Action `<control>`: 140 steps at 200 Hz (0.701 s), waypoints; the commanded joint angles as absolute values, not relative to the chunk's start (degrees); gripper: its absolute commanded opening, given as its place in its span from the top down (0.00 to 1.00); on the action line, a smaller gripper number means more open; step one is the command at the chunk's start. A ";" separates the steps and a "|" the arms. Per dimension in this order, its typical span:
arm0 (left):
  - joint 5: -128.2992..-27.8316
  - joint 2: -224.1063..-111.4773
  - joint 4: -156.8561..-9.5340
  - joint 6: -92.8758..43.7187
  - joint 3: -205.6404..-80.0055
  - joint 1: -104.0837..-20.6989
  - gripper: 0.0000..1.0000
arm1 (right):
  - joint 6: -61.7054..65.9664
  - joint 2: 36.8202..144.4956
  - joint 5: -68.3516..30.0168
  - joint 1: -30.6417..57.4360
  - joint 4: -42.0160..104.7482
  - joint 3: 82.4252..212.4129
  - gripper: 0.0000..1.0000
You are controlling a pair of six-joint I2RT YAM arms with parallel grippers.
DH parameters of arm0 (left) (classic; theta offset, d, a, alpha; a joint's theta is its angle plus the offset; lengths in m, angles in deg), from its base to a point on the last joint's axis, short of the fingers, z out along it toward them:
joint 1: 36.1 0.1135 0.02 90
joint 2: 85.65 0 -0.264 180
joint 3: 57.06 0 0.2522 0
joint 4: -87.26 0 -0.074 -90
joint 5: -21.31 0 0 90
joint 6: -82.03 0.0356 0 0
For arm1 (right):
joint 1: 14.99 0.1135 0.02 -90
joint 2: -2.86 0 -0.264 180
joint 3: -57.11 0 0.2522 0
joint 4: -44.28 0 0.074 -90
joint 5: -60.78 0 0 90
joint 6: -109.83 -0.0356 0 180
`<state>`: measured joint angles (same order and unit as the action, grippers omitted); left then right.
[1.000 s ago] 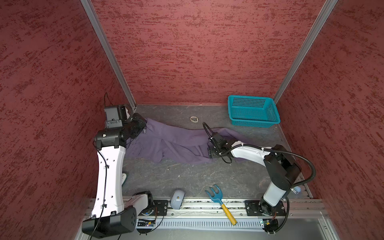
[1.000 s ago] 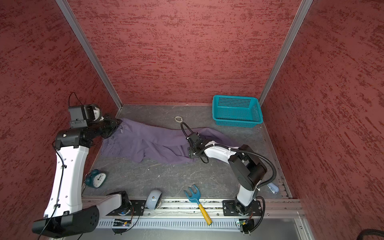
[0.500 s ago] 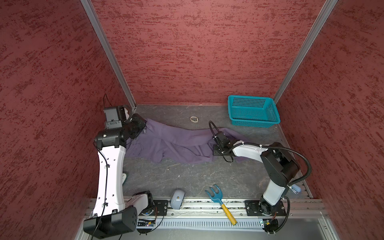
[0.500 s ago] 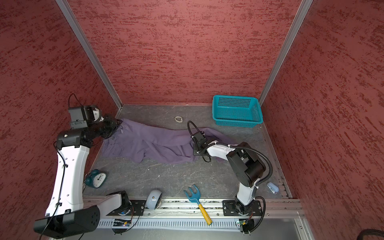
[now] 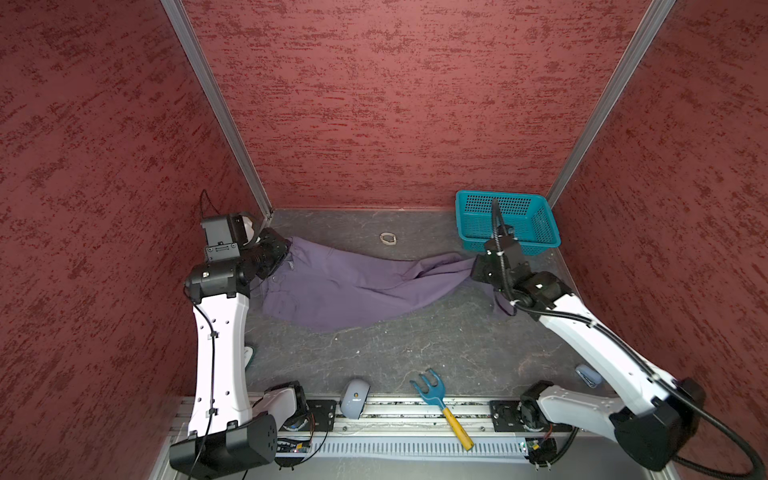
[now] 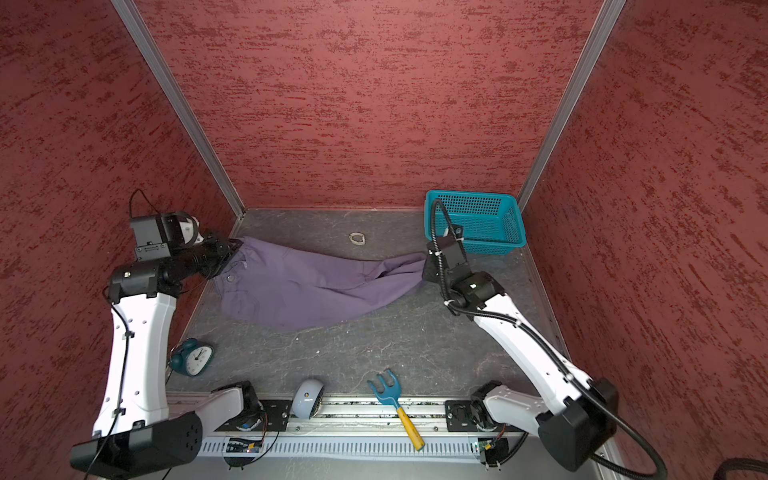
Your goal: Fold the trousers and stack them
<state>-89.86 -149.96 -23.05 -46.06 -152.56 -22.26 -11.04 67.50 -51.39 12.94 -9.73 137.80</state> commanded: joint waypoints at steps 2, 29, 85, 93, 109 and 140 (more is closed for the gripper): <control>-91.21 -148.75 -25.71 -45.70 -154.83 -21.43 1.00 | -10.43 62.25 -61.41 10.62 -22.01 145.51 1.00; -91.55 -148.50 -26.06 -45.77 -154.07 -20.95 1.00 | -12.60 58.82 -65.14 10.15 -29.24 153.41 1.00; -91.92 -148.47 -21.60 -43.59 -155.10 -17.43 1.00 | -19.50 55.16 -67.82 10.14 -40.78 163.76 1.00; -91.37 -148.40 -20.43 -43.23 -155.33 -16.96 1.00 | -20.97 54.45 -67.49 10.15 -42.66 165.48 1.00; -90.20 -148.44 -19.14 -42.95 -155.08 -16.59 1.00 | -23.23 52.78 -66.09 10.15 -45.57 166.95 1.00; -91.63 -150.16 -22.03 -44.92 -152.34 -16.11 1.00 | -22.37 55.19 -62.21 10.13 -44.35 159.18 1.00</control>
<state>-92.31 -149.68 -18.57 -44.96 -153.10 -17.23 -20.66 52.94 -62.98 10.40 -42.72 164.14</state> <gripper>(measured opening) 0.082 0.056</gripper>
